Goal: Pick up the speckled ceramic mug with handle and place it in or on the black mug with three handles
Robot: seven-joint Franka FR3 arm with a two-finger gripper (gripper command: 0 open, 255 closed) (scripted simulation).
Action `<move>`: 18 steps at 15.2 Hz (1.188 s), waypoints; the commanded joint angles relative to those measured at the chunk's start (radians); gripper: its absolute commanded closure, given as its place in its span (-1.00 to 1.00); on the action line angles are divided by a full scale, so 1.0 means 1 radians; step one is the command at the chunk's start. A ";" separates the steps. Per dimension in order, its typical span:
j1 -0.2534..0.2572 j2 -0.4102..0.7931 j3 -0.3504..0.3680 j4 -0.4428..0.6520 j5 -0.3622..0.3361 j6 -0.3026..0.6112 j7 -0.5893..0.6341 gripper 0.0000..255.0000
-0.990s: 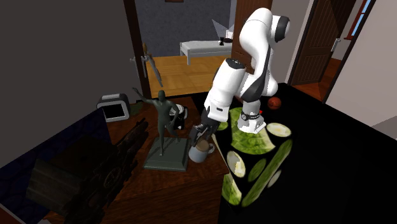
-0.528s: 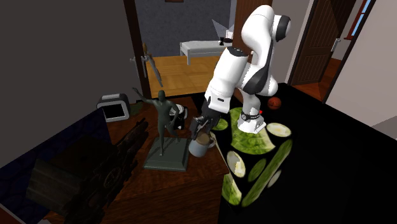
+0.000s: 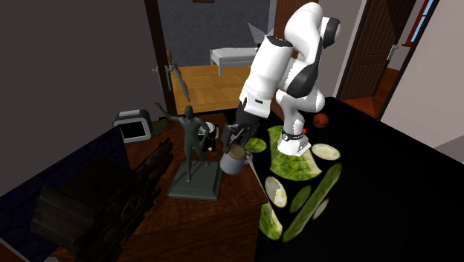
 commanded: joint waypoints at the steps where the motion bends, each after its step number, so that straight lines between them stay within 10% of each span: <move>1: 0.001 -0.005 0.000 0.020 0.005 -0.023 -0.009 1.00; 18: -0.046 -0.117 -0.082 0.065 0.041 -0.142 -0.188 1.00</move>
